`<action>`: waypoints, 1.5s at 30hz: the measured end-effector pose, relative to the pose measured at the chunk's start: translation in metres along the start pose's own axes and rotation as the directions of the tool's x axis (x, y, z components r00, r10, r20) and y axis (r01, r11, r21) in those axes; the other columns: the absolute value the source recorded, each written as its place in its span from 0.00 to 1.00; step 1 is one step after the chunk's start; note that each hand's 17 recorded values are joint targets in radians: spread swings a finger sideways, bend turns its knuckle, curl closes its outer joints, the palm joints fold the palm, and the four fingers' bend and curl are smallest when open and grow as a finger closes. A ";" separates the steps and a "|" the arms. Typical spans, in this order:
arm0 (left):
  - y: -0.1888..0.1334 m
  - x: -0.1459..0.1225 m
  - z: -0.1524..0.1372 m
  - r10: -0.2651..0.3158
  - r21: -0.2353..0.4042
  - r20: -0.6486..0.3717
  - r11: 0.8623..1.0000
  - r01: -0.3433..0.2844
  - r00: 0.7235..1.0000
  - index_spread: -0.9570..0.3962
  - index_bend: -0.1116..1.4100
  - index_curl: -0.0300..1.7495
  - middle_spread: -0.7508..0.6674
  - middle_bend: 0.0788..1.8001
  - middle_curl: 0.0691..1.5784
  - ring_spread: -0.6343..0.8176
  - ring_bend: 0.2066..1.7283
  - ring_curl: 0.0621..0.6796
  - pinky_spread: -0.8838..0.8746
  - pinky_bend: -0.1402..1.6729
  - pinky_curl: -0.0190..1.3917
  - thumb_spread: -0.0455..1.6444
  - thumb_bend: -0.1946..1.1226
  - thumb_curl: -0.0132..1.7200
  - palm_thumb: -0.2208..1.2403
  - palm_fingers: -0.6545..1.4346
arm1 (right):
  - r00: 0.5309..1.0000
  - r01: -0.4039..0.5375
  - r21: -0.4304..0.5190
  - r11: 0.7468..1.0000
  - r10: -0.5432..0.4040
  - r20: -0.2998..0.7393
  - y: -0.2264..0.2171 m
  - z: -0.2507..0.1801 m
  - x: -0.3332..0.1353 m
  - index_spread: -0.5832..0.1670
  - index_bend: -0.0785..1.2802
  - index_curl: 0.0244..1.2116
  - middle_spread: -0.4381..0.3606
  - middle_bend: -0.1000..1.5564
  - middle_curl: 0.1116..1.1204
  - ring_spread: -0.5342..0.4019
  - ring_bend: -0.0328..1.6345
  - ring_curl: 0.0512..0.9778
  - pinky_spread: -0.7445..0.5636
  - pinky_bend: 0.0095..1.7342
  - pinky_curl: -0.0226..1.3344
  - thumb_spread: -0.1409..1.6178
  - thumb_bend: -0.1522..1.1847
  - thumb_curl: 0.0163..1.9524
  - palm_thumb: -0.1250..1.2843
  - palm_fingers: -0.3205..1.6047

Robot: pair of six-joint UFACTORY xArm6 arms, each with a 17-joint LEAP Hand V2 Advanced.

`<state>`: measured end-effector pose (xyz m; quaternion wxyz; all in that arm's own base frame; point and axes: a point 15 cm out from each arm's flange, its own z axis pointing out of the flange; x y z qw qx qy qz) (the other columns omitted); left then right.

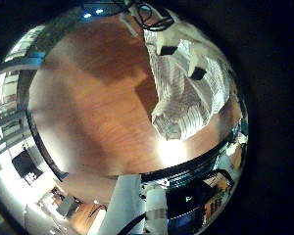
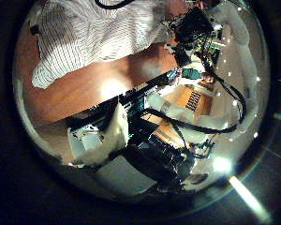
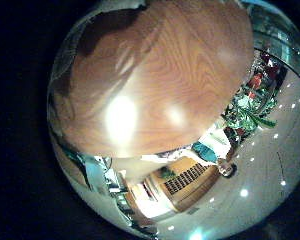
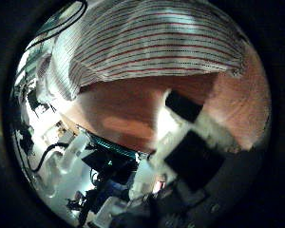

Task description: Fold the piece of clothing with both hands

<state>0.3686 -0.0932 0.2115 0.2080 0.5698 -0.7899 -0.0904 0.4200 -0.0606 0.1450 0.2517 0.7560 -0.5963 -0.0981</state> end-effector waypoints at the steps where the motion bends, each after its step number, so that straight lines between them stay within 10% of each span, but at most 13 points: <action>1: -0.001 0.000 0.006 -0.002 -0.002 -0.001 1.000 0.002 1.000 0.75 0.19 0.22 0.68 0.07 0.21 0.58 0.37 0.32 0.68 0.32 0.29 0.72 0.14 0.19 0.44 0.36 | 1.000 -0.005 -0.005 1.000 0.005 0.005 0.003 0.005 0.001 0.27 0.16 0.23 0.28 0.33 0.32 0.29 0.55 0.32 0.38 0.46 0.23 0.66 0.11 0.21 0.65 0.63; 14: 0.011 0.015 0.076 0.001 -0.058 -0.016 0.998 -0.002 1.000 0.75 0.18 0.21 0.67 0.07 0.20 0.57 0.37 0.32 0.71 0.31 0.28 0.73 0.13 0.19 0.44 0.37 | 0.990 -0.134 0.106 0.985 0.129 0.054 0.032 0.009 0.058 0.12 0.50 0.49 0.18 0.59 0.60 0.27 0.71 0.53 0.27 0.65 0.38 0.69 0.11 0.21 0.67 0.77; 30: 0.038 0.040 0.014 0.049 0.022 -0.036 0.999 -0.049 0.998 0.75 0.18 0.21 0.67 0.07 0.20 0.57 0.37 0.31 0.71 0.32 0.27 0.73 0.13 0.19 0.44 0.38 | 0.989 -0.142 0.377 0.915 0.149 0.009 0.054 -0.059 0.071 0.16 0.63 0.73 0.23 0.71 0.74 0.30 0.80 0.65 0.34 0.73 0.49 0.79 0.11 0.22 0.76 0.71; 45: 0.090 -0.045 -0.006 -0.128 0.046 -0.099 0.990 0.133 0.987 0.74 0.18 0.20 0.67 0.07 0.20 0.56 0.38 0.30 0.69 0.32 0.27 0.73 0.13 0.19 0.44 0.38 | 0.952 0.284 0.591 0.755 -0.151 -0.265 0.070 -0.198 -0.106 0.16 0.60 0.84 0.27 0.72 0.77 0.30 0.80 0.68 0.35 0.73 0.52 0.81 0.11 0.23 0.76 0.71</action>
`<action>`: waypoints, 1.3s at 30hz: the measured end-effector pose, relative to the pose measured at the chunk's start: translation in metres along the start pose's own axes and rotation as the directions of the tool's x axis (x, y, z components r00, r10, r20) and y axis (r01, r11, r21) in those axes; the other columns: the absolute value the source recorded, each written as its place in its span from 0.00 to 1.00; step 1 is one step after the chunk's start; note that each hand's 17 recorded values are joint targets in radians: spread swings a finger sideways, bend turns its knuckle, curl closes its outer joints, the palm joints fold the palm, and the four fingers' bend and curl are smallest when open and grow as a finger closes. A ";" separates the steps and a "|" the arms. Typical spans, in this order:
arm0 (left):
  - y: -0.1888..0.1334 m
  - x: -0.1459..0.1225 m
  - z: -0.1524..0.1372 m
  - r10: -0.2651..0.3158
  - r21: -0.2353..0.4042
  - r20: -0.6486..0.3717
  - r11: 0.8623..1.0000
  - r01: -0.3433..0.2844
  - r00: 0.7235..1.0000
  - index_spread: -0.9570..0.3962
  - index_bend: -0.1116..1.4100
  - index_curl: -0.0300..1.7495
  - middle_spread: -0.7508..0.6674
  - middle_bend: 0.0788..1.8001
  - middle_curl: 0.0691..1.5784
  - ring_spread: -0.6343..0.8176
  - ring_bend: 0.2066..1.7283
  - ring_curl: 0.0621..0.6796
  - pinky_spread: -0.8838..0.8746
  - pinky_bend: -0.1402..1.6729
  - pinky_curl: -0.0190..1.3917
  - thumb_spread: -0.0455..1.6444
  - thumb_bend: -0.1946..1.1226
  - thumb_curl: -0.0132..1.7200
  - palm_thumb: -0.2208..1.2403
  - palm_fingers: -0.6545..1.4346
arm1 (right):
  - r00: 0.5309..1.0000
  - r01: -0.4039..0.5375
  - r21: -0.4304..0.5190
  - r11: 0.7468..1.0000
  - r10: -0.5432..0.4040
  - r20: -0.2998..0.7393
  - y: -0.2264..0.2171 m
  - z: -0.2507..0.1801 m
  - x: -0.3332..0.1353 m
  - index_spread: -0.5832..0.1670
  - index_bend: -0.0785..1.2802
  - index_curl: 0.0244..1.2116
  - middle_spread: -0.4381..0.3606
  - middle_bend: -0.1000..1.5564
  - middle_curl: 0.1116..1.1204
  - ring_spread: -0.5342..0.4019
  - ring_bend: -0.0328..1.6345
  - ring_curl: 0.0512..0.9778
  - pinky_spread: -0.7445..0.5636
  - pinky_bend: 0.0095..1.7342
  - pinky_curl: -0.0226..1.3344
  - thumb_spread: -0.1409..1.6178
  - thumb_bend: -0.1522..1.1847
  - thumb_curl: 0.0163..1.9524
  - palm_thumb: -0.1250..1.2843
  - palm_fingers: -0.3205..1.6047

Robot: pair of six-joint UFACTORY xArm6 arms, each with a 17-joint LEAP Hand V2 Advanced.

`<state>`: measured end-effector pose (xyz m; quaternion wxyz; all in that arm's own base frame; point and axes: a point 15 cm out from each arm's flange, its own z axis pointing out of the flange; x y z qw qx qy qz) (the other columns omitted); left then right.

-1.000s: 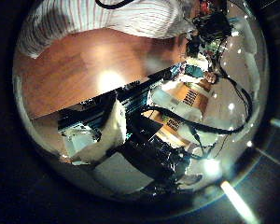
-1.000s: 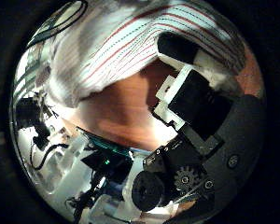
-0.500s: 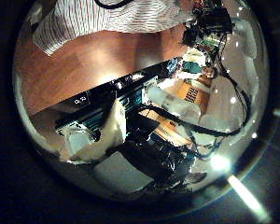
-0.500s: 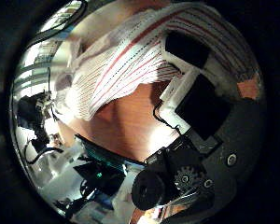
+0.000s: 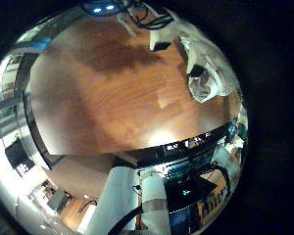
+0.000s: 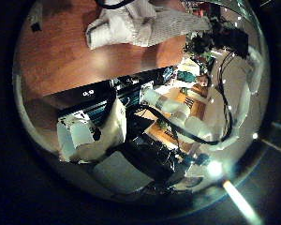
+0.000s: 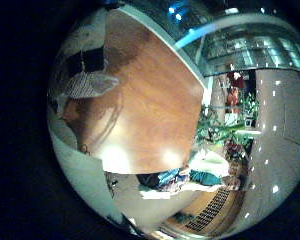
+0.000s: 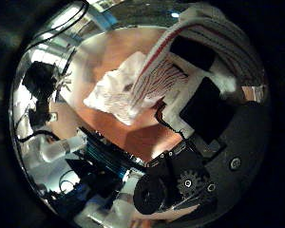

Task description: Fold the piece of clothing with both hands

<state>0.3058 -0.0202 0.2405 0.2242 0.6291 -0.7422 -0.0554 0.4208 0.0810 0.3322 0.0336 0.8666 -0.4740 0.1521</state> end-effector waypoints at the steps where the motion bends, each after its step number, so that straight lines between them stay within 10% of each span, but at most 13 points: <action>1: 0.003 -0.006 0.000 -0.014 0.004 -0.007 1.000 0.014 1.000 0.74 0.18 0.20 0.67 0.07 0.20 0.56 0.38 0.30 0.69 0.32 0.27 0.73 0.13 0.19 0.44 0.38 | 0.999 0.042 0.003 0.999 -0.042 -0.009 -0.007 -0.002 -0.016 0.16 0.60 0.84 0.27 0.72 0.77 0.30 0.80 0.68 0.35 0.73 0.52 0.81 0.11 0.23 0.76 0.71; 7: 0.024 -0.033 0.000 -0.065 0.031 -0.027 0.997 0.066 0.998 0.74 0.18 0.20 0.67 0.07 0.20 0.56 0.38 0.29 0.69 0.32 0.27 0.73 0.13 0.19 0.44 0.38 | 0.958 0.270 -0.063 0.961 -0.275 -0.080 -0.039 0.024 -0.112 0.15 0.59 0.87 0.26 0.72 0.76 0.30 0.79 0.69 0.35 0.72 0.53 0.80 0.10 0.23 0.75 0.71; 14: 0.041 -0.049 -0.001 -0.099 0.035 -0.008 0.994 0.099 0.995 0.74 0.18 0.20 0.67 0.07 0.20 0.56 0.38 0.29 0.69 0.33 0.27 0.72 0.13 0.19 0.43 0.38 | 0.944 0.317 -0.123 0.940 -0.326 -0.057 -0.064 0.062 -0.145 0.15 0.50 0.86 0.25 0.66 0.73 0.29 0.78 0.67 0.30 0.70 0.52 0.81 0.10 0.22 0.68 0.66; 22: 0.039 -0.052 0.000 -0.103 0.034 -0.009 0.994 0.103 0.995 0.74 0.18 0.20 0.67 0.07 0.20 0.56 0.38 0.29 0.69 0.33 0.27 0.72 0.13 0.19 0.43 0.38 | 0.965 0.259 -0.046 0.965 -0.260 -0.029 -0.080 0.061 -0.139 0.13 0.12 0.68 0.18 0.46 0.61 0.22 0.76 0.60 0.18 0.73 0.47 0.81 0.10 0.20 0.62 0.39; 27: 0.035 -0.052 -0.001 -0.099 0.033 -0.011 0.995 0.099 0.995 0.74 0.18 0.20 0.67 0.07 0.20 0.56 0.39 0.30 0.69 0.33 0.27 0.72 0.13 0.19 0.43 0.38 | 0.982 0.187 0.010 0.982 -0.187 0.017 -0.076 0.029 -0.122 0.16 0.13 0.53 0.25 0.31 0.49 0.29 0.67 0.53 0.34 0.73 0.48 0.79 0.09 0.20 0.58 0.12; 39: 0.030 -0.031 -0.003 -0.092 0.033 -0.019 0.995 0.093 0.996 0.74 0.18 0.20 0.68 0.07 0.20 0.56 0.39 0.30 0.69 0.33 0.26 0.72 0.13 0.19 0.43 0.38 | 0.971 -0.105 0.112 0.988 0.078 0.226 -0.032 -0.022 -0.005 0.19 0.18 0.31 0.33 0.25 0.34 0.44 0.56 0.36 0.64 0.64 0.39 0.76 0.10 0.19 0.57 0.18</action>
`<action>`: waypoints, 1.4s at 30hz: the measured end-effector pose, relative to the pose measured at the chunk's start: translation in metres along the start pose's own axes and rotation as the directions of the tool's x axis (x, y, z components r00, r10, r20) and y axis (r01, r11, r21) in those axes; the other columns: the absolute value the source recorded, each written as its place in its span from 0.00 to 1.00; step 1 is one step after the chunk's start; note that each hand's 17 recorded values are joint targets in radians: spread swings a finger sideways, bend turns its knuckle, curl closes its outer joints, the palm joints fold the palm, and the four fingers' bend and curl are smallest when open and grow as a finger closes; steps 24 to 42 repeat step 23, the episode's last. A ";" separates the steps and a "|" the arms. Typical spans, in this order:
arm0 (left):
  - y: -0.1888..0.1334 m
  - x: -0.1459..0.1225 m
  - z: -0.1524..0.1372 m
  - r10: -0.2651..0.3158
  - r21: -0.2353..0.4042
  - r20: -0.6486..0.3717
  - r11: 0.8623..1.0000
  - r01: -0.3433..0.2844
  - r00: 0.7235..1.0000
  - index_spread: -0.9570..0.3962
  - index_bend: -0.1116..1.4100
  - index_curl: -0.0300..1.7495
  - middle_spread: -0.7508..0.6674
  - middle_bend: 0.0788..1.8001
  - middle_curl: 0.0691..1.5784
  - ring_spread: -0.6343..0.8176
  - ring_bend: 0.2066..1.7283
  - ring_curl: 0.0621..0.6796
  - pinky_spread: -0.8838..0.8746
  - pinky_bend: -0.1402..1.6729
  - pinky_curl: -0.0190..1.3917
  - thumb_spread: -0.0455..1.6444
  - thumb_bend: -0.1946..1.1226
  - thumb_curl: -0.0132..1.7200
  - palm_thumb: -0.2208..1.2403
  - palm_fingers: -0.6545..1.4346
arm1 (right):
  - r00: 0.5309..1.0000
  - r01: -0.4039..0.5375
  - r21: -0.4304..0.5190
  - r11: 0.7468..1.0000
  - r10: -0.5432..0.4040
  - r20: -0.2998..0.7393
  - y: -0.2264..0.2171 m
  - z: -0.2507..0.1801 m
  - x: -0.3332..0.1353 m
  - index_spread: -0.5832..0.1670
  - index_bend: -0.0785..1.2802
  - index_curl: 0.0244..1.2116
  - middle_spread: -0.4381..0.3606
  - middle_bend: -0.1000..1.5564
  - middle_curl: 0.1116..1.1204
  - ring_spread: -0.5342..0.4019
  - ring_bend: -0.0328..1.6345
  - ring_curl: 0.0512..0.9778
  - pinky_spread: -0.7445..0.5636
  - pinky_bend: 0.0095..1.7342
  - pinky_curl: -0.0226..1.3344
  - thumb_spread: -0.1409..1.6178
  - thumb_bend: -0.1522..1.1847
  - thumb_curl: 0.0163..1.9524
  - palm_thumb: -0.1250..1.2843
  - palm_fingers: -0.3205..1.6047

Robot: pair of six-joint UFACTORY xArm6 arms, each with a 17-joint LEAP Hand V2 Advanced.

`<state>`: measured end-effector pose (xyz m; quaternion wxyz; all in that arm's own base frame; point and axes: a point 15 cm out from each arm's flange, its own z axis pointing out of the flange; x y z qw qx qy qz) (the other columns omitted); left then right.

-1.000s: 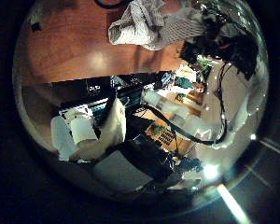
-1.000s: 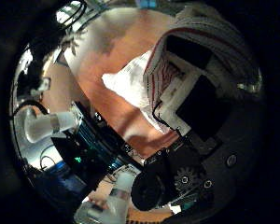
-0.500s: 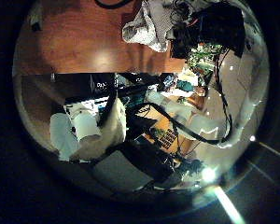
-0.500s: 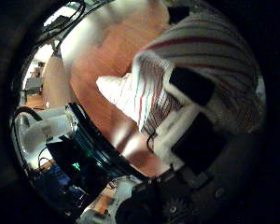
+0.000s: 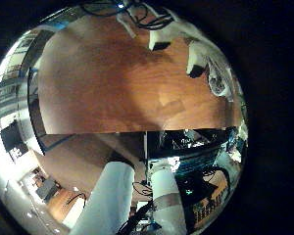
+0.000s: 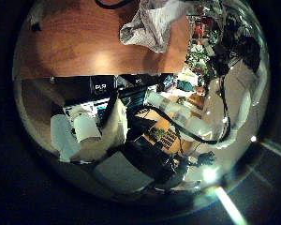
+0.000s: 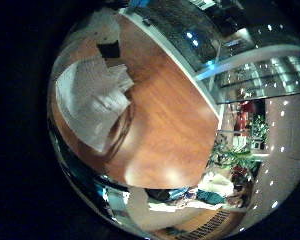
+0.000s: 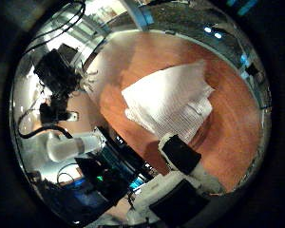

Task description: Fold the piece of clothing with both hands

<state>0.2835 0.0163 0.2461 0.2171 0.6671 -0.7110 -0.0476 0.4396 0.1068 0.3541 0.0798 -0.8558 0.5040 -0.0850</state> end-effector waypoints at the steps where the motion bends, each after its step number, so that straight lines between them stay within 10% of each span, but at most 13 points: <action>1: 0.000 0.003 0.000 0.000 0.000 0.000 1.000 0.000 1.000 0.74 0.18 0.20 0.68 0.07 0.20 0.56 0.39 0.30 0.69 0.33 0.26 0.72 0.13 0.19 0.43 0.38 | 1.000 -0.021 0.006 1.000 0.021 0.015 0.004 -0.001 0.011 0.19 0.18 0.30 0.33 0.25 0.33 0.44 0.56 0.35 0.65 0.64 0.38 0.76 0.10 0.19 0.57 0.19; 14: -0.001 0.054 -0.030 -0.056 0.032 0.037 0.998 0.054 0.998 0.74 0.18 0.20 0.68 0.07 0.20 0.55 0.40 0.30 0.67 0.35 0.27 0.72 0.13 0.19 0.42 0.38 | 0.986 -0.125 -0.088 0.988 0.134 0.096 0.058 0.001 0.063 0.19 0.24 0.31 0.29 0.25 0.29 0.42 0.53 0.28 0.71 0.51 0.29 0.78 0.10 0.20 0.62 0.28; 42: 0.003 0.059 -0.033 -0.057 0.026 0.048 0.998 0.056 0.997 0.75 0.17 0.19 0.68 0.07 0.20 0.55 0.41 0.30 0.66 0.37 0.27 0.70 0.13 0.18 0.34 0.38 | 0.975 -0.120 -0.216 0.969 0.156 0.157 0.078 0.027 0.049 0.21 0.22 0.31 0.34 0.26 0.28 0.44 0.50 0.24 0.73 0.45 0.25 0.81 0.10 0.18 0.60 0.32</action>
